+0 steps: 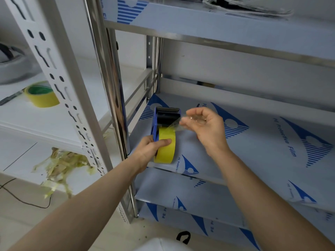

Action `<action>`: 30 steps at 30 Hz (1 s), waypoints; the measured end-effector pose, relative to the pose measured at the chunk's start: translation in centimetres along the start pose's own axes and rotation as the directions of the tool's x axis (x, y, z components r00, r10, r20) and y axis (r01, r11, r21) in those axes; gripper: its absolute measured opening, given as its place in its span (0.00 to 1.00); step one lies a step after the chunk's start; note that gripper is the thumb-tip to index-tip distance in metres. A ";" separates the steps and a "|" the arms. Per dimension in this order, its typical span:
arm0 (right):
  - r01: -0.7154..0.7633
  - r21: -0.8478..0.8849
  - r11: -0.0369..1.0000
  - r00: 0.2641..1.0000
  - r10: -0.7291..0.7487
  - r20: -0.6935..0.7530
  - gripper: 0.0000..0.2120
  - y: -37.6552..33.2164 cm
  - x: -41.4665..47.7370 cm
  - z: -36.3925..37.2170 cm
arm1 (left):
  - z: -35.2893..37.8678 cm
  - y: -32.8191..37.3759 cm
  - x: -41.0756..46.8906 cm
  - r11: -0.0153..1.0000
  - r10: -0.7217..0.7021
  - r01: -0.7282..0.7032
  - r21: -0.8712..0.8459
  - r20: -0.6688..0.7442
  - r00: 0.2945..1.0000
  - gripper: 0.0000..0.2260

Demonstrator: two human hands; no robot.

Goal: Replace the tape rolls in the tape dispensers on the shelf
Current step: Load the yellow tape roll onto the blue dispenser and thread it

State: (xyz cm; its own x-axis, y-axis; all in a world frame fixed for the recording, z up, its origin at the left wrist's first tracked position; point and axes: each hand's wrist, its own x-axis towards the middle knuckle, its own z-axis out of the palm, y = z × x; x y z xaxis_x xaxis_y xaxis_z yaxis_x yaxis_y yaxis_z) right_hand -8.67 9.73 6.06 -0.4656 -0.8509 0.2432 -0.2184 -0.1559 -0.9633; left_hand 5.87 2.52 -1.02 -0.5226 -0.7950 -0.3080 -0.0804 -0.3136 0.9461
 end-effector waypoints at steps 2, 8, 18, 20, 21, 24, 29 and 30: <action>-0.101 -0.027 0.995 0.995 0.101 0.014 0.18 0.2 0.0 -0.5 | 0.0 0.2 0.0 0.999 -0.002 0.002 -0.042 0.011 1.000 0.22; -0.194 -0.177 0.965 0.979 0.179 -0.094 0.24 1.6 0.2 -0.1 | 0.1 0.2 -0.2 0.998 -0.017 0.019 -0.059 0.041 0.999 0.24; -0.147 -0.282 0.948 0.982 0.105 -0.160 0.23 2.7 1.0 2.1 | 0.3 0.3 -0.4 1.000 -0.009 0.009 0.000 0.016 1.000 0.11; -0.126 -0.318 0.940 0.985 0.079 -0.156 0.23 2.7 1.0 2.5 | 0.3 0.4 -0.4 1.000 -0.002 0.002 -0.005 0.008 1.000 0.06; -0.117 -0.326 0.938 0.985 0.068 -0.156 0.22 2.8 1.0 2.7 | 0.4 0.4 -0.5 1.000 0.004 -0.004 -0.013 0.012 1.000 0.06; -0.117 -0.339 0.934 0.984 0.063 -0.168 0.22 3.0 1.0 3.1 | 0.7 0.5 -0.4 0.998 0.016 -0.017 -0.058 -0.011 1.000 0.12; -0.131 -0.329 0.935 0.979 0.069 -0.192 0.21 2.9 0.9 3.3 | 1.0 0.4 -0.3 0.994 -0.023 0.010 -0.108 -0.117 0.993 0.13; -0.121 -0.330 0.936 0.979 0.058 -0.196 0.21 2.8 0.8 3.2 | 1.0 0.4 -0.3 0.995 -0.019 0.007 -0.097 -0.128 0.992 0.13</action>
State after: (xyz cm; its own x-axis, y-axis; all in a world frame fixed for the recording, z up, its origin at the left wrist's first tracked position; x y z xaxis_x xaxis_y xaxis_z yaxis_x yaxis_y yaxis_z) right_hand -6.87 7.01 3.15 -0.6368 -0.7433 0.2049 -0.4313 0.1231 -0.8937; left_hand 5.16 3.15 -0.47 -0.4081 -0.8486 -0.3366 -0.0015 -0.3681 0.9298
